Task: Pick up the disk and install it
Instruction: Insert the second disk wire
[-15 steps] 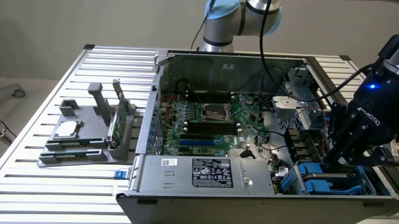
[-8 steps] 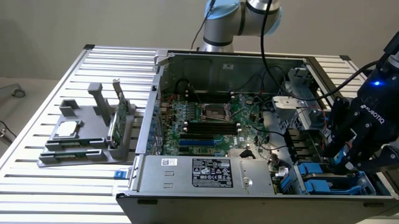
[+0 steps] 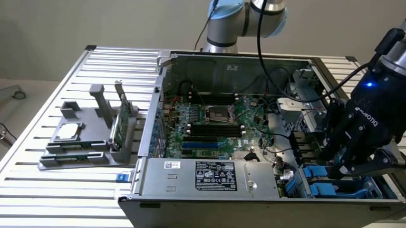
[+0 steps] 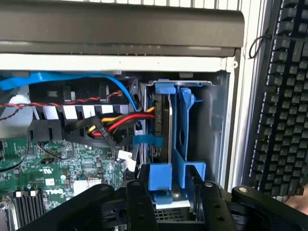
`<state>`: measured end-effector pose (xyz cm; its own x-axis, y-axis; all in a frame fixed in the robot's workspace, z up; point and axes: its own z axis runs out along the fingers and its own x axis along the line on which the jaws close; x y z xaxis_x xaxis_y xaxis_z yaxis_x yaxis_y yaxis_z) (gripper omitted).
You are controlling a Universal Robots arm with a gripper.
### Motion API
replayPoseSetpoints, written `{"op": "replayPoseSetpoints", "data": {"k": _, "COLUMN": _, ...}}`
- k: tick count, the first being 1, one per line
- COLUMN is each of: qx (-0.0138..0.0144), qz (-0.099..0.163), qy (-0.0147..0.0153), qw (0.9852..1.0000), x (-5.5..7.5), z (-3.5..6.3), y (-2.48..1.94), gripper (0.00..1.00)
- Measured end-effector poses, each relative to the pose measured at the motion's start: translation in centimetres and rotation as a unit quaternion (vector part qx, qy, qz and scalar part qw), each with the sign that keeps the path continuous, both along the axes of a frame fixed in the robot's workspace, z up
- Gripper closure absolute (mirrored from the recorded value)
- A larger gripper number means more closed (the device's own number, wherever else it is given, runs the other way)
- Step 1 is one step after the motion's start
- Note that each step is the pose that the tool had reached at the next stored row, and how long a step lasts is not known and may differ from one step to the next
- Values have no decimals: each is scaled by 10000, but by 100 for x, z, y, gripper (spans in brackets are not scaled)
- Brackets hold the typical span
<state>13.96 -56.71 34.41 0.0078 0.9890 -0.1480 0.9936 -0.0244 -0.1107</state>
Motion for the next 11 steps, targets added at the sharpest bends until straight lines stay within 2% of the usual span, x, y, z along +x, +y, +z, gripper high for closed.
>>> {"op": "replayPoseSetpoints", "data": {"k": 3, "qx": -1, "qz": 0, "qy": 0, "qw": 10000, "x": -54, "z": 38, "y": -2, "gripper": 58}}
{"op": "replayPoseSetpoints", "data": {"k": 6, "qx": 14, "qz": 0, "qy": 0, "qw": 10000, "x": -58, "z": 42, "y": -2, "gripper": 58}}
{"op": "replayPoseSetpoints", "data": {"k": 11, "qx": 14, "qz": -14, "qy": 0, "qw": 10000, "x": -58, "z": 43, "y": -2, "gripper": 58}}
